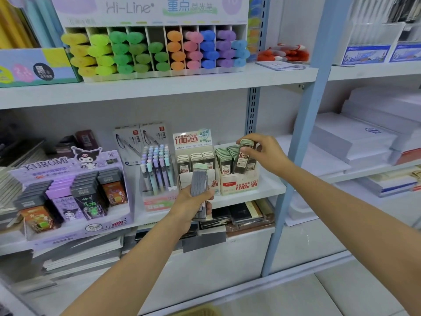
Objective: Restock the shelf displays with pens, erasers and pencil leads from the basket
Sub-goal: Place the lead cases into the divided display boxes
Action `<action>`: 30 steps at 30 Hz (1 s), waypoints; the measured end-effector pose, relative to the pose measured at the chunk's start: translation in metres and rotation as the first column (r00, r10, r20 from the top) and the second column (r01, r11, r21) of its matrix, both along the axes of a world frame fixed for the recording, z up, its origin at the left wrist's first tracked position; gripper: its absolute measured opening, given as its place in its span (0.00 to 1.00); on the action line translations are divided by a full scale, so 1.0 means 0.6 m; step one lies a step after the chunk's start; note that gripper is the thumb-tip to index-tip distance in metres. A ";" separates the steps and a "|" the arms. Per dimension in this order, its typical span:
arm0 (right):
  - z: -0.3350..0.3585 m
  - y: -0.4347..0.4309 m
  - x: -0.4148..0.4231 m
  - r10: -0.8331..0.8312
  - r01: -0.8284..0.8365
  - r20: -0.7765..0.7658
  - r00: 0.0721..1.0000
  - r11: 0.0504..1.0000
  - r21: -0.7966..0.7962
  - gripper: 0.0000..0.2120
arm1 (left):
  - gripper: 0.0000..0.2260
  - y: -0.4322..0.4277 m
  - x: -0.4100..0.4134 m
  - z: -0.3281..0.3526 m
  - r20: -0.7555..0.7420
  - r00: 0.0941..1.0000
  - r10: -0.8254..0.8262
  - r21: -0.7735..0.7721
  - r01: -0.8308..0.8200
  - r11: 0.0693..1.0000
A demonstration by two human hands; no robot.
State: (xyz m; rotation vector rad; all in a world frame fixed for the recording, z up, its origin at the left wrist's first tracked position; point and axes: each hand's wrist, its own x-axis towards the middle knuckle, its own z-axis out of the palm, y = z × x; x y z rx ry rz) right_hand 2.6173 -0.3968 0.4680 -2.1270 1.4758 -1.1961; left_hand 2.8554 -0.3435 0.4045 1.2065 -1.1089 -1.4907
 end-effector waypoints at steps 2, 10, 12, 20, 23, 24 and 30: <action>-0.001 0.008 0.000 0.040 -0.043 0.067 0.997 0.998 0.042 0.07 | 0.08 0.001 0.001 0.001 -0.001 1.000 -0.004 0.005 0.004 1.000; -0.027 0.020 0.033 0.130 -0.130 0.007 0.992 0.989 0.068 0.06 | 0.08 0.005 -0.001 0.006 -0.052 0.998 -0.022 0.044 0.024 0.999; -0.035 0.017 0.035 0.153 -0.144 -0.088 0.984 0.985 0.095 0.06 | 0.06 0.005 0.000 0.009 -0.077 0.997 -0.027 0.057 0.031 0.998; -0.061 0.014 0.051 -0.004 0.008 -0.145 0.989 0.999 0.031 0.11 | 0.09 0.006 0.006 0.004 0.021 0.999 -0.041 -0.021 0.042 0.999; -0.059 0.016 0.060 -0.085 0.083 -0.085 0.993 0.996 -0.030 0.14 | 0.12 0.009 0.007 0.003 0.021 0.999 -0.026 -0.031 0.027 0.999; -0.057 0.020 0.062 -0.100 0.098 -0.045 0.994 0.994 -0.042 0.14 | 0.13 0.011 0.008 0.004 0.022 1.000 -0.023 -0.036 0.024 0.999; -0.051 0.066 0.086 -0.005 -0.051 0.268 0.963 0.978 0.202 0.14 | 0.16 0.026 0.000 0.010 0.106 0.993 -0.045 -0.065 0.052 0.997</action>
